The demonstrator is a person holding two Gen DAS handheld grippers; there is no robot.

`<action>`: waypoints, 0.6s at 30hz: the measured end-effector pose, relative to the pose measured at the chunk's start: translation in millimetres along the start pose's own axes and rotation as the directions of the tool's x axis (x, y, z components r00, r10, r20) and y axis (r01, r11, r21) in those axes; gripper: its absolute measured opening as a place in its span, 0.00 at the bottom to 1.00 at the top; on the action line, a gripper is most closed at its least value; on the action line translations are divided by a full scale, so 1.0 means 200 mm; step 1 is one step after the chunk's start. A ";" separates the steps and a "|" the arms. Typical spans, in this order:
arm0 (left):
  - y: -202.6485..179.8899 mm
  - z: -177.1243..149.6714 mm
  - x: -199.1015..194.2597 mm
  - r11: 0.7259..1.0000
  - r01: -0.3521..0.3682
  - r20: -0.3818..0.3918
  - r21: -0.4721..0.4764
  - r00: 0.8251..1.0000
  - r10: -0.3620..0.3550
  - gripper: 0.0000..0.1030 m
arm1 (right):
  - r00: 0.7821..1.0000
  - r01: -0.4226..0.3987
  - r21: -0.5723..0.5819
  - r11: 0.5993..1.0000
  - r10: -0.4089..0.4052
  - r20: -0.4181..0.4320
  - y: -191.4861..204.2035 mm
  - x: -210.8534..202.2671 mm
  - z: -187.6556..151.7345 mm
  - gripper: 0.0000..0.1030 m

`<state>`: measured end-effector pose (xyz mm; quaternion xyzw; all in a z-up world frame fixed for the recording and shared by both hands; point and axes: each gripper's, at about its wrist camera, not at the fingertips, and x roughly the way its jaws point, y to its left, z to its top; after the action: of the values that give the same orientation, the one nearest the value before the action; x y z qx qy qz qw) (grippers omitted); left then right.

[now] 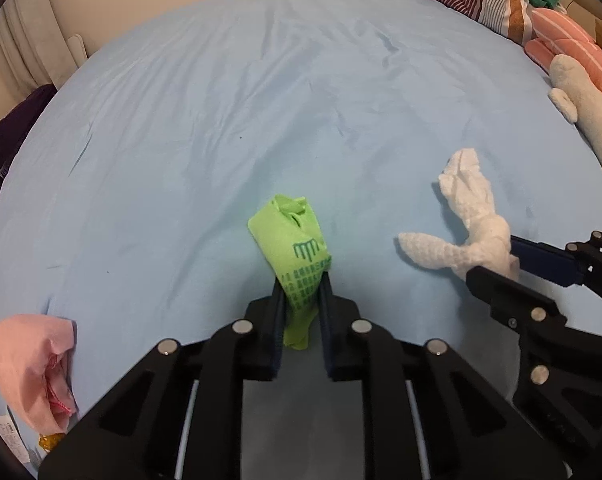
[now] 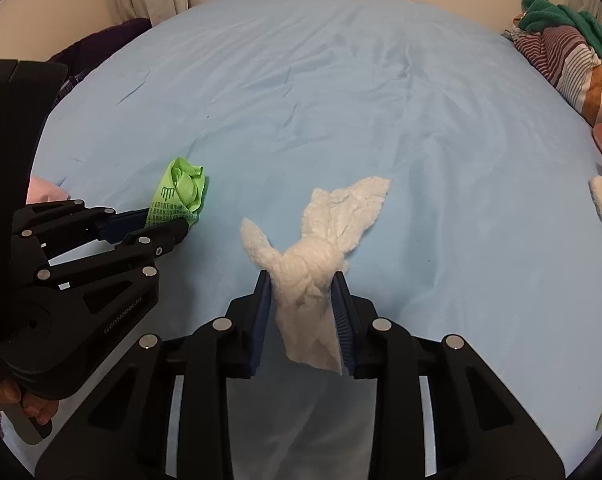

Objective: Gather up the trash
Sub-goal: 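Grasp the green crumpled wrapper with the left tool while the right tool grasps the white tissue, then lift both held items and carry them over the grey bin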

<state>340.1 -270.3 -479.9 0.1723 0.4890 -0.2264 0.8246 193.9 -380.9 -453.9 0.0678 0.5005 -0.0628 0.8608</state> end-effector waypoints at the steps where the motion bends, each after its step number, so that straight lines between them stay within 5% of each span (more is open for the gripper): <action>1: 0.00 0.00 -0.01 1.000 0.002 0.003 -0.002 1.000 -0.002 0.13 | 1.000 -0.002 0.001 1.000 0.002 0.003 0.00 -0.01 0.00 0.26; 18: 0.11 -0.24 -0.35 0.997 0.018 0.021 -0.069 1.000 -0.016 0.12 | 0.998 -0.008 -0.034 0.999 0.010 0.057 0.13 -0.31 -0.06 0.26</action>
<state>288.5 -213.2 -439.1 0.1372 0.4894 -0.2183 0.8331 158.0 -351.0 -403.8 0.0539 0.4765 -0.0524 0.8759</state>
